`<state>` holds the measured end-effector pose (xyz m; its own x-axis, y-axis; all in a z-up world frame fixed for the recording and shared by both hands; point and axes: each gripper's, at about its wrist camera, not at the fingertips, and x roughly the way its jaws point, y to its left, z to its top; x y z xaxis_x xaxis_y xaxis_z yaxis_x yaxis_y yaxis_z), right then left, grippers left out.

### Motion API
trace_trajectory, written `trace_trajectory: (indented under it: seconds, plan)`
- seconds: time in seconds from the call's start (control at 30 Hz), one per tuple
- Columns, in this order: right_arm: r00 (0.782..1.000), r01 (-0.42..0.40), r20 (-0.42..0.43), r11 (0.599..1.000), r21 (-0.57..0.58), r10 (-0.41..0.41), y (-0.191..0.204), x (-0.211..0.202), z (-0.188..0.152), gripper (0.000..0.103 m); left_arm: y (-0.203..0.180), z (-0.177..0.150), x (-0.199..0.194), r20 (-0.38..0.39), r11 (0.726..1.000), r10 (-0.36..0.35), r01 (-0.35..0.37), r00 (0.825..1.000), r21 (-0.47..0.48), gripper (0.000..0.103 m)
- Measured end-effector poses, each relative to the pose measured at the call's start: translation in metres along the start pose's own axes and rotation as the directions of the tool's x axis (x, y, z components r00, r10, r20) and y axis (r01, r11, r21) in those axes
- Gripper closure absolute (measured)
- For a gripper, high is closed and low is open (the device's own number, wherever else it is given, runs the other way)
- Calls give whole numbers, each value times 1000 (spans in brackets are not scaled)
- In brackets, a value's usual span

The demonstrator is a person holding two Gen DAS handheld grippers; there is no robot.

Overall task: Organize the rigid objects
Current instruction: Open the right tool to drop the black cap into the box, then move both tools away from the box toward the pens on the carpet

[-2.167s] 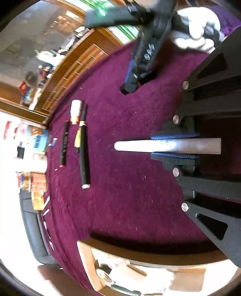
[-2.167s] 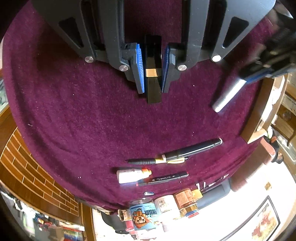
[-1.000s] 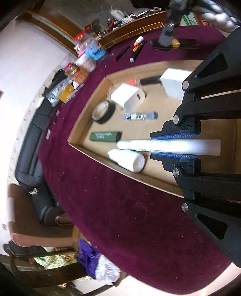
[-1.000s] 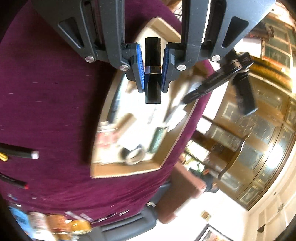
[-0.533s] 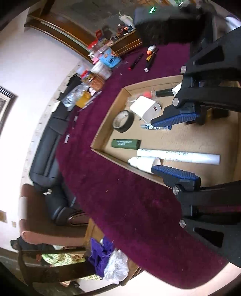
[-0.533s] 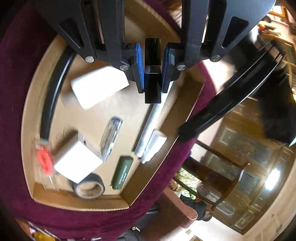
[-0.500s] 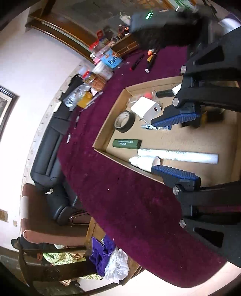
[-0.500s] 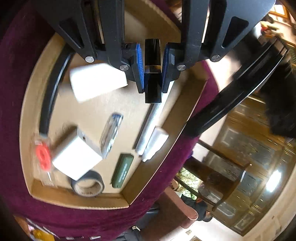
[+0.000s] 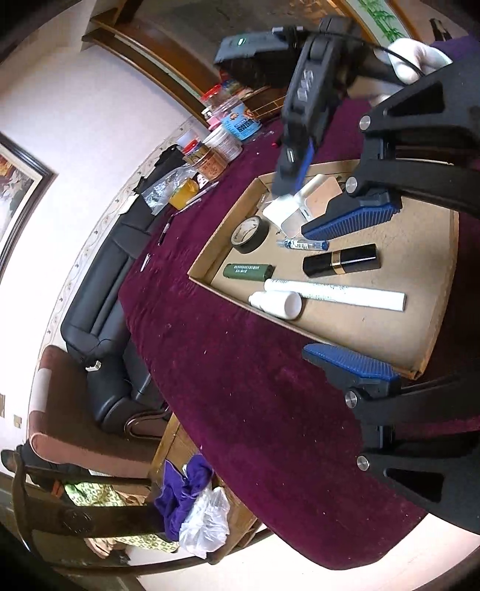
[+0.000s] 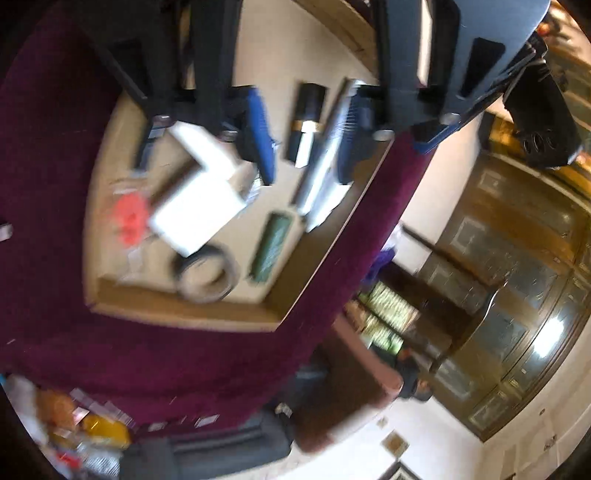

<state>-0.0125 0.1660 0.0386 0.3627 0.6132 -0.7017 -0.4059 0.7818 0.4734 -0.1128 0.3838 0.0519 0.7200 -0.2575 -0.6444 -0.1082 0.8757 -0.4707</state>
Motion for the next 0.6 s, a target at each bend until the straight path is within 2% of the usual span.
trace_trajectory:
  seconds: [0.07, 0.2, 0.33, 0.43, 0.5, 0.53, 0.57, 0.6]
  plan:
    - [1000, 20, 14, 1000, 13, -20, -6, -6, 1, 61, 3, -2, 1, -4, 1000, -4, 4, 1000, -14, 49]
    - [1000, 10, 12, 998, 70, -11, -20, -4, -4, 61, 6, -7, 4, -22, 1000, -7, 7, 1000, -25, 49]
    - [998, 63, 24, 998, 28, -64, -13, -2, -11, 61, 7, -10, 2, -27, 1000, -8, 7, 1000, -28, 49]
    - [996, -55, -70, 998, -30, 53, -1, 5, -19, 61, 7, -11, 3, -28, 1000, -5, 4, 1000, -28, 49]
    - [975, -130, -188, 990, -59, 117, 12, 19, -28, 61, 7, -11, 5, -37, 999, -15, 14, 999, -33, 49]
    - [970, -143, -208, 988, -61, 128, 14, 21, -30, 61, 7, -12, 5, -40, 999, -21, 20, 999, -34, 49]
    - [976, -138, -177, 989, -61, 125, 13, 16, -29, 61, 6, -13, 6, -44, 999, -28, 26, 999, -34, 49]
    - [988, -117, -111, 991, -60, 109, 10, 5, -25, 61, 6, -13, 5, -45, 999, -30, 29, 999, -30, 49]
